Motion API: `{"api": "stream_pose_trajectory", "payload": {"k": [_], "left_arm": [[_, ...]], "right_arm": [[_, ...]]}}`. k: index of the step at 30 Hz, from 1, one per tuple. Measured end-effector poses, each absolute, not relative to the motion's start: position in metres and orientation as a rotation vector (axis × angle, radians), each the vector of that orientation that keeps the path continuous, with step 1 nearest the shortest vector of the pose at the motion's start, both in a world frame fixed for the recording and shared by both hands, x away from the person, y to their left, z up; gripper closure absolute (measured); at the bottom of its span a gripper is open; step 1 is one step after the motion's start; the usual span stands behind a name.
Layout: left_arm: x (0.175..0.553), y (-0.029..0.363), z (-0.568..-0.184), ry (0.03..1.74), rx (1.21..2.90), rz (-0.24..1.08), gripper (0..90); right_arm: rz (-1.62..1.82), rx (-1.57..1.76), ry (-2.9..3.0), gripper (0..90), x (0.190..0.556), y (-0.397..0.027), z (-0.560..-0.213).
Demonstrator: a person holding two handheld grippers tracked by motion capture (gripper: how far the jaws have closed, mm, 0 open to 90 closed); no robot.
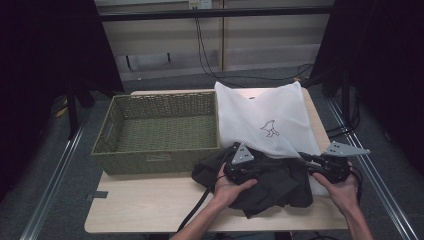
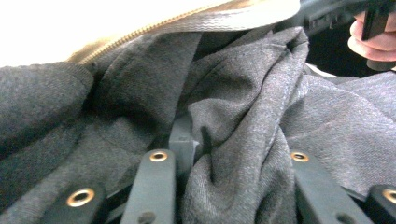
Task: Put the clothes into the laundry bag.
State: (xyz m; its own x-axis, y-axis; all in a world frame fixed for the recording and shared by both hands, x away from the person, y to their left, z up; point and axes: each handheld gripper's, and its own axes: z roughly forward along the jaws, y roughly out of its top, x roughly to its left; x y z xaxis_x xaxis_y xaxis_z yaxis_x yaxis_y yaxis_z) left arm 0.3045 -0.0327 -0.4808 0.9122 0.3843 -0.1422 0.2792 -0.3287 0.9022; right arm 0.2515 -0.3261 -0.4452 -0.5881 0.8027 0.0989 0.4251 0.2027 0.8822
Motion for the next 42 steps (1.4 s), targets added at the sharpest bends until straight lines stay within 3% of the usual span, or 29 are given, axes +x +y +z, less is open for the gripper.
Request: {"api": "stream_pose_trajectory", "payload": {"k": [2, 12, 15, 17, 21, 30, 35, 40, 42], "left_arm": [[0.303, -0.03, -0.479, 0.445, 1.92, 0.087, 63.2], [0.282, 0.008, -0.442, 0.308, 1.846, 0.061, 40.6], [0.276, 0.019, -0.43, 0.231, 1.861, 0.061, 41.5], [0.27, 0.023, -0.428, 0.142, 1.856, -0.001, 51.0], [0.258, 0.017, -0.438, 0.034, 1.918, -0.06, 57.8], [0.251, -0.002, -0.48, -0.062, 2.072, -0.078, 31.7], [0.252, -0.006, -0.493, -0.109, 2.127, -0.103, 24.3], [0.247, -0.012, -0.503, -0.162, 2.179, -0.025, 21.8], [0.244, -0.013, -0.505, -0.155, 2.185, 0.08, 31.5]], "right_arm": [[1.391, 1.116, 2.101, 86.4, 0.247, -0.328, -0.44], [1.428, 1.126, 2.107, 87.8, 0.237, -0.325, -0.44], [1.429, 1.128, 2.104, 87.8, 0.237, -0.325, -0.441], [1.428, 1.125, 2.106, 87.9, 0.237, -0.325, -0.441], [1.429, 1.134, 2.104, 87.9, 0.236, -0.324, -0.441], [1.427, 1.136, 2.106, 87.9, 0.237, -0.323, -0.443], [1.432, 1.133, 2.112, 87.9, 0.237, -0.323, -0.443], [1.428, 1.142, 2.113, 87.9, 0.238, -0.323, -0.444], [1.428, 1.143, 2.116, 87.9, 0.239, -0.323, -0.445]]}}
